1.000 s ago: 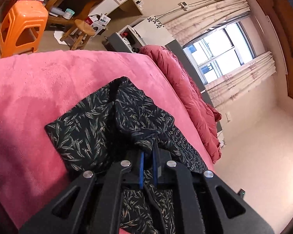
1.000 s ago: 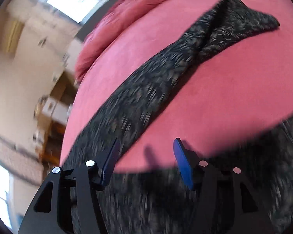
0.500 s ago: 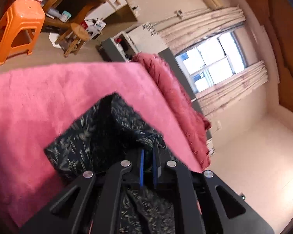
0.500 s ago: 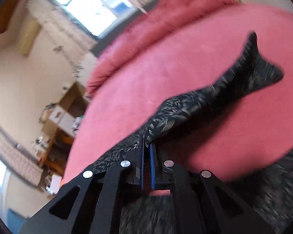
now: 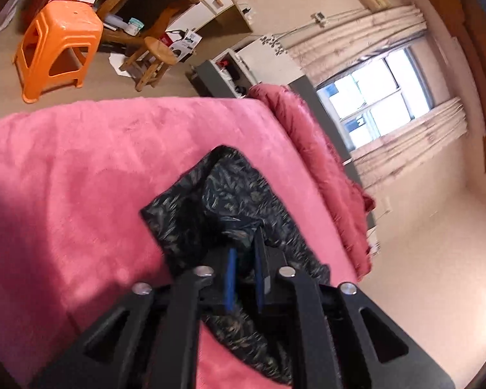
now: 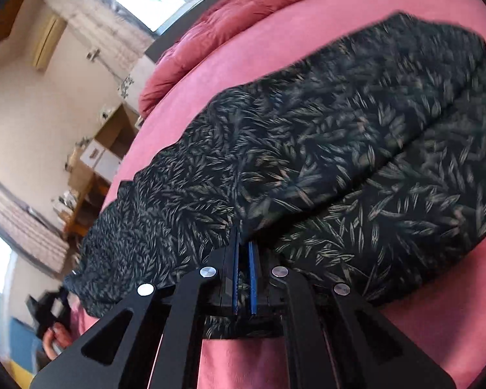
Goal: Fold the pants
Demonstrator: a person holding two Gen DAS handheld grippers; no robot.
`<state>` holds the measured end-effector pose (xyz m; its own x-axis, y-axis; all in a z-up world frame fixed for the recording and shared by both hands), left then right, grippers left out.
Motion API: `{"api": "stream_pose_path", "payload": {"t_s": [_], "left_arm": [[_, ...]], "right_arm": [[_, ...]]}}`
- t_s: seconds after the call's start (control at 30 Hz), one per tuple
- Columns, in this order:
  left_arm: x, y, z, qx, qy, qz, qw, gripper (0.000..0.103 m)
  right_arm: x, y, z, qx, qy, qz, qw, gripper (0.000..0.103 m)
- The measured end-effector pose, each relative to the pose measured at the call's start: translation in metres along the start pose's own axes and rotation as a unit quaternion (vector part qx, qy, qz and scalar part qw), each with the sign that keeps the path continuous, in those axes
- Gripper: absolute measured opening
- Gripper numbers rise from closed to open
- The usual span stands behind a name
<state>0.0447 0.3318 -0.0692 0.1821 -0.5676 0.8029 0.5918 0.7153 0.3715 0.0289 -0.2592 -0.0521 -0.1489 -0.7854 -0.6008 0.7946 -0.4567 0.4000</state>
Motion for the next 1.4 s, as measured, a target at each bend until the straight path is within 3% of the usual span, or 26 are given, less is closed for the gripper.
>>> {"api": "stream_pose_path", "payload": {"t_s": [0.07,0.17,0.3,0.33,0.4,0.5,0.67,0.7,0.77,0.8,0.87,0.93,0.97,1.07,1.17,1.27,1.33,1.4], "left_arm": [[0.000,-0.002,0.004,0.000,0.005,-0.001,1.0000,0.033],[0.002,-0.007,0.013,-0.001,-0.015,-0.002,0.9999,0.055],[0.000,-0.014,0.023,-0.012,-0.039,0.004,0.9992,0.063],[-0.001,-0.015,0.025,-0.015,-0.051,0.009,0.9986,0.066],[-0.001,-0.017,0.027,-0.023,-0.065,0.021,0.9974,0.069],[0.000,-0.020,0.023,-0.046,-0.086,0.040,0.9944,0.074],[0.009,-0.020,0.001,-0.098,-0.071,0.071,0.9901,0.075],[0.012,-0.019,-0.002,-0.098,-0.064,0.070,0.9907,0.075],[0.017,-0.014,-0.010,-0.099,-0.047,0.063,0.9920,0.054],[0.020,-0.009,-0.019,-0.104,-0.025,0.056,0.9927,0.049],[0.022,-0.004,-0.032,-0.115,0.000,0.055,0.9919,0.026],[0.026,0.001,-0.047,-0.129,0.019,0.044,0.9905,0.009],[0.029,0.004,-0.051,-0.132,0.024,0.037,0.9902,0.006],[0.055,0.021,-0.031,-0.094,-0.042,0.010,0.9946,0.006],[0.073,0.027,-0.005,-0.064,-0.080,-0.028,0.9944,0.006],[0.061,0.020,0.000,-0.077,-0.049,-0.044,0.9949,0.006],[0.037,0.007,-0.011,-0.100,0.008,-0.045,0.9939,0.006],[0.010,-0.003,-0.024,-0.129,0.031,-0.027,0.9907,0.006]], "right_arm": [[0.001,0.002,0.001,0.005,0.012,-0.004,1.000,0.004],[0.000,-0.001,0.005,0.009,-0.002,0.012,1.000,0.004],[0.001,0.000,0.004,0.004,0.009,-0.003,1.000,0.005],[0.002,-0.001,0.005,0.003,0.011,-0.006,1.000,0.009],[0.005,0.002,0.007,0.004,0.012,-0.014,1.000,0.025],[0.009,0.002,0.013,0.013,0.026,-0.027,0.999,0.037],[0.023,0.008,0.022,0.018,0.030,-0.054,0.998,0.037],[0.028,0.011,0.022,0.017,0.033,-0.067,0.997,0.037],[0.034,0.015,0.022,0.015,0.043,-0.084,0.995,0.037],[0.037,0.017,0.021,0.014,0.046,-0.091,0.995,0.037],[0.042,0.023,0.019,0.014,0.050,-0.102,0.993,0.037],[0.044,0.028,0.019,0.020,0.039,-0.097,0.994,0.016],[0.044,0.030,0.019,0.023,0.033,-0.091,0.995,0.005],[0.043,0.034,0.043,0.071,0.050,-0.089,0.992,0.004],[0.036,0.026,0.083,0.113,0.074,-0.071,0.988,0.004],[0.035,0.011,0.095,0.100,0.067,-0.058,0.991,0.004],[0.038,-0.002,0.084,0.065,0.031,-0.045,0.996,0.004],[0.046,-0.011,0.066,0.029,-0.015,-0.047,0.998,0.004]]}}
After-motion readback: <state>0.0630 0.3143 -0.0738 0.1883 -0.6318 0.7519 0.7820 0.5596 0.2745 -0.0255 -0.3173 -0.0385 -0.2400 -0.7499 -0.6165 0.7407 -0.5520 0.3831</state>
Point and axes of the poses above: each gripper's, at about its wrist camera, not at the fingertips, and z roughly against the way its jaws point, x to its right, y to its top, the point moved 2 cm from there along -z, roughly the way its jaws point, and after that the axes turned 10 degrees about -x, right-handed, at the moved point
